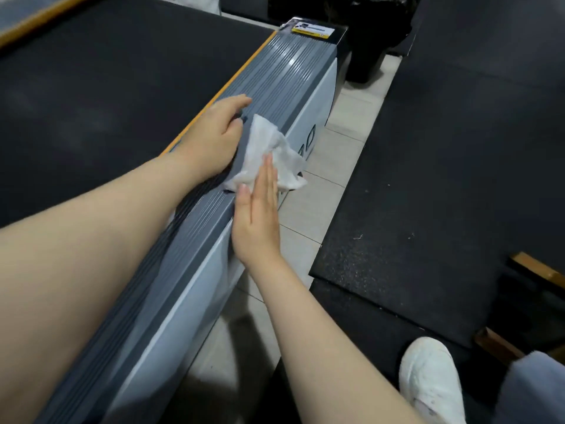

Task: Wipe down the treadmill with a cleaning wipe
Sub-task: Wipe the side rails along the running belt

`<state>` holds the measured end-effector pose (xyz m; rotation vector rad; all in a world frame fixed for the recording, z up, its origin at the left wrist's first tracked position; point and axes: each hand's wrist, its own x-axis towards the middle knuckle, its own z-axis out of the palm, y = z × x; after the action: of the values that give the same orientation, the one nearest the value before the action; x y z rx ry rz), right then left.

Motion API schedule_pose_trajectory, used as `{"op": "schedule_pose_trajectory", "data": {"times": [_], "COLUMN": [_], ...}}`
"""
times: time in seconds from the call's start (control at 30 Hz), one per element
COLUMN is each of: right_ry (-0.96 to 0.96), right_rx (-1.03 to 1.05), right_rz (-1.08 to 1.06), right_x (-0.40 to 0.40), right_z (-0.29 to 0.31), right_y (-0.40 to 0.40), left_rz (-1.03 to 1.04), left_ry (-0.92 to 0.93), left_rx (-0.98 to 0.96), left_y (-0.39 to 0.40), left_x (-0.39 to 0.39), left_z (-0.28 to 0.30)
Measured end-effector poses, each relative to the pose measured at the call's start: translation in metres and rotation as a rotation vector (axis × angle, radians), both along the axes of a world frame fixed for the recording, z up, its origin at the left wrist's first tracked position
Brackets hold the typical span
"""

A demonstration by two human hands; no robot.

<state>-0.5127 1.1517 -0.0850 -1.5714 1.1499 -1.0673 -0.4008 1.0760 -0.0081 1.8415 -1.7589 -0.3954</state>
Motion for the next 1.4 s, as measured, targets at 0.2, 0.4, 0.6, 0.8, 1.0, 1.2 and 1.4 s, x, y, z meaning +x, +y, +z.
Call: {"op": "schedule_pose_trajectory", "data": {"times": [0.2,0.4,0.6,0.8,1.0,1.2,1.4], "right_ry": [-0.142,-0.218,-0.040,0.058,-0.196,-0.244,-0.137], "right_rx": [0.482,0.876,0.090,0.045,0.543,0.822,0.205], "right_rz": [-0.156,-0.094,-0.006,-0.078,-0.144,-0.093,-0.013], "right_x": [0.004,0.006,0.021,0.026,0.023,0.015,0.018], "right_z": [-0.027,-0.056,0.023,0.016,-0.013,-0.044,0.004], "right_y": [-0.002,0.066,0.055,0.068,0.115,0.110,0.132], "left_rz": [-0.182,-0.146,-0.153,-0.113,-0.102,-0.071,-0.052], "left_ry": [-0.281,-0.347,-0.343,-0.352,-0.316,-0.270,-0.223], "left_rx": [0.120,0.154,0.115,0.112,0.126,0.100,0.057], "left_y": [0.122,0.157,0.158,0.160,0.160,0.160,0.164], "left_x": [0.041,0.045,0.045,0.046,0.044,0.044,0.042], "left_z": [-0.007,-0.011,-0.012,-0.015,-0.011,-0.008,-0.009]}}
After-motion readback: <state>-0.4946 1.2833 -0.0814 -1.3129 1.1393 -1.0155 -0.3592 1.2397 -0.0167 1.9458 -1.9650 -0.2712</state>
